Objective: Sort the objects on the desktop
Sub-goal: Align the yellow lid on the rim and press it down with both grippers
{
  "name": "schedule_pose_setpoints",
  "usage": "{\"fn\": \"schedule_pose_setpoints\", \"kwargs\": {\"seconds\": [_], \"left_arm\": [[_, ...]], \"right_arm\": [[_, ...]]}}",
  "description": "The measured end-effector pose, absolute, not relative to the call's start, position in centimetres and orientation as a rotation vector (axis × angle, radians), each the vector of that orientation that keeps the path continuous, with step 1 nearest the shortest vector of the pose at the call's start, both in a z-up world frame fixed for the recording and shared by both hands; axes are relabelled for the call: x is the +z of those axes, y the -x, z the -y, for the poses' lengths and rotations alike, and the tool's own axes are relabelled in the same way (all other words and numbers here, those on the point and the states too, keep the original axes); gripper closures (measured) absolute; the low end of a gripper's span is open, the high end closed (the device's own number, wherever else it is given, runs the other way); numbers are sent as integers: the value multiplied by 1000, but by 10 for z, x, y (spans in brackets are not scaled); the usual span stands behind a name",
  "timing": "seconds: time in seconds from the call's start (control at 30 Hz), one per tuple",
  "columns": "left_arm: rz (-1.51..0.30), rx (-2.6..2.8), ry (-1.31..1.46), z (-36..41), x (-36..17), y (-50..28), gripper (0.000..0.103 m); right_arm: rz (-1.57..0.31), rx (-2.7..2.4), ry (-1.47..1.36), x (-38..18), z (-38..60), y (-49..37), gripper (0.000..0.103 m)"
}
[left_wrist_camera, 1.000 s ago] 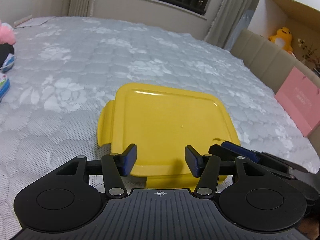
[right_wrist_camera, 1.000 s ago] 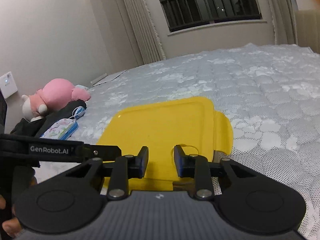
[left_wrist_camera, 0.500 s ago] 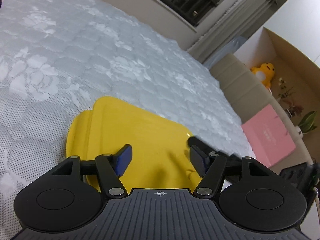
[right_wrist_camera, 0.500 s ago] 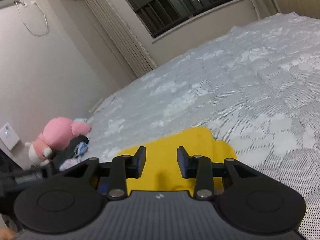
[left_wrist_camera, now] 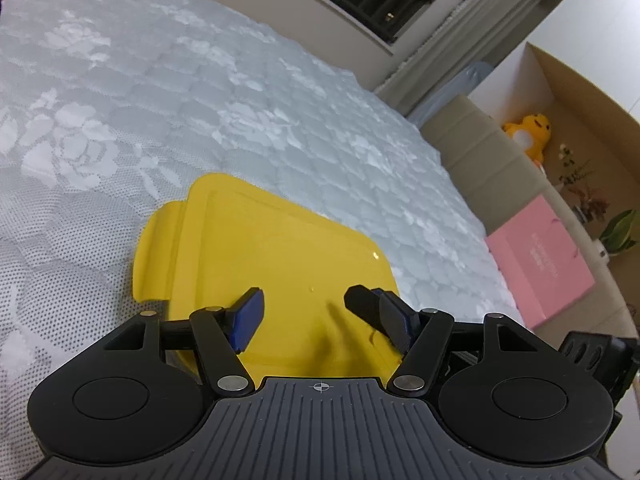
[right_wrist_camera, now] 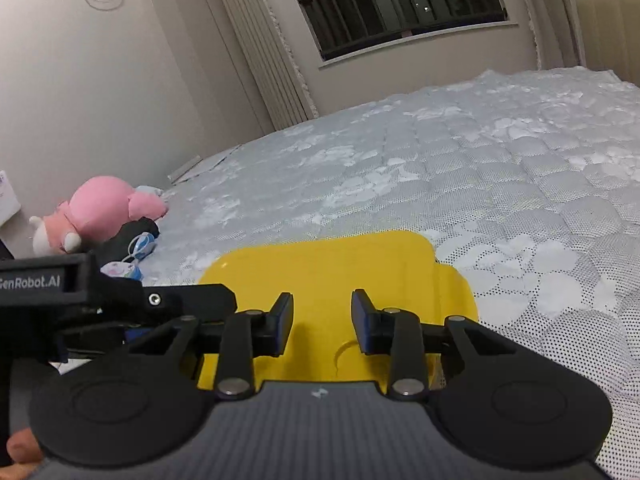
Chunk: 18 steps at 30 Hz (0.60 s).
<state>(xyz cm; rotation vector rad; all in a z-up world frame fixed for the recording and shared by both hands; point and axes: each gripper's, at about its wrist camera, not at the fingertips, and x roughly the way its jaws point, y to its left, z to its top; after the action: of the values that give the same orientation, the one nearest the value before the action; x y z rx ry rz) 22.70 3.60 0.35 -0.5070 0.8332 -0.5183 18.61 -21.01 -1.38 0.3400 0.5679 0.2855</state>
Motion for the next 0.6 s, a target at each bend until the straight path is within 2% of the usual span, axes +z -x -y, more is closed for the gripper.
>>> {"fn": "schedule_pose_setpoints", "kwargs": {"seconds": [0.1,0.2,0.27,0.47,0.53,0.57,0.6], "left_arm": [[-827,-525,543,-49,12,-221,33],[-758,-493,558,-70,27,-213,20],[-731,-430,575,-84,28,-213,18],[-773,-330,634,-105,6,-230,22],[-800,-333,624,-100,-2,-236,29],[-813,-336,620,-97,-5,-238,30],[-823,-330,612,-93,-9,-240,35]], "right_arm": [[-581,306,-394,-7,222,-182,65],[-508,247,-399,11,244,-167,55],[-475,177,-397,16,257,-162,50],[-579,170,-557,-10,286,-183,50],[-636,201,-629,-26,291,-195,50],[-650,208,-660,-33,292,-199,55],[-663,214,-692,-40,293,-202,57]]}}
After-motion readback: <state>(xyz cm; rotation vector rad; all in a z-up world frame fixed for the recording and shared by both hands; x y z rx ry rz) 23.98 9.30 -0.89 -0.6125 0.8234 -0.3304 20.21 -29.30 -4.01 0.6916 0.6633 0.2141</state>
